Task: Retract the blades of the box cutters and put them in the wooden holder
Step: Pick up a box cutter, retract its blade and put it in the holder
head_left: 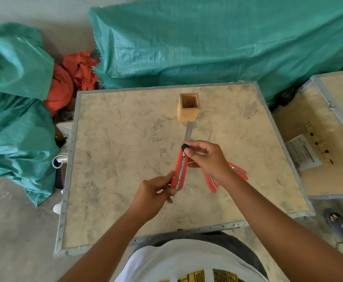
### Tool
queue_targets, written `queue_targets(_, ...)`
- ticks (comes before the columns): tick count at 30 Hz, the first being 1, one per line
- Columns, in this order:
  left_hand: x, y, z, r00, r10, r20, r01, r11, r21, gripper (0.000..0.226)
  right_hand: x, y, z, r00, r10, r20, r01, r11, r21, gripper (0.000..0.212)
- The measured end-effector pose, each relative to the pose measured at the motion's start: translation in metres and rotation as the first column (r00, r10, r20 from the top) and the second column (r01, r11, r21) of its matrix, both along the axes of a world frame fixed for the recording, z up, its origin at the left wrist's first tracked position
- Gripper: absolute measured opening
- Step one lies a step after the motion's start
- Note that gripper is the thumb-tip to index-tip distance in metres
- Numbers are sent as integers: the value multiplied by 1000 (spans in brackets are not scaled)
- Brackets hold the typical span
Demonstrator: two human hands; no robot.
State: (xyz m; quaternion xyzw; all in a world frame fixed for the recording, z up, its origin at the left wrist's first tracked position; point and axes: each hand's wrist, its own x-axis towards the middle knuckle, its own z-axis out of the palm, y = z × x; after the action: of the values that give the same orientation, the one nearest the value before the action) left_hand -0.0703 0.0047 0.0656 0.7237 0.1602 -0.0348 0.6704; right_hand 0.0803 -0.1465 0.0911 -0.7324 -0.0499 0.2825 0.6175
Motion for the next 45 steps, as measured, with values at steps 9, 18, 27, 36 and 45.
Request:
queue_targets(9,30,-22,37,981,179,75,-172,981,-90,53,0,-25,26,914,353,198,-328,933,-151,24)
queue_targets(18,62,-78,63,963,247,109,-243,969,-51,48,37,-76,58,843,430,323,-383,902,-200,20)
queue_targets(27,87,-139,87,934,335,127,-331,942,-47,50,74,-127,74,779,483,400,-460,873,-159,19)
queue_targets(36,100,-176,92,899,415,139,-413,910,-44,50,94,-154,72,744,514,428,-518,848,-118,20)
queue_targets(45,122,-152,86,922,370,115,-373,928,4,49,110,-128,55,868,342,361,-367,930,-1,12)
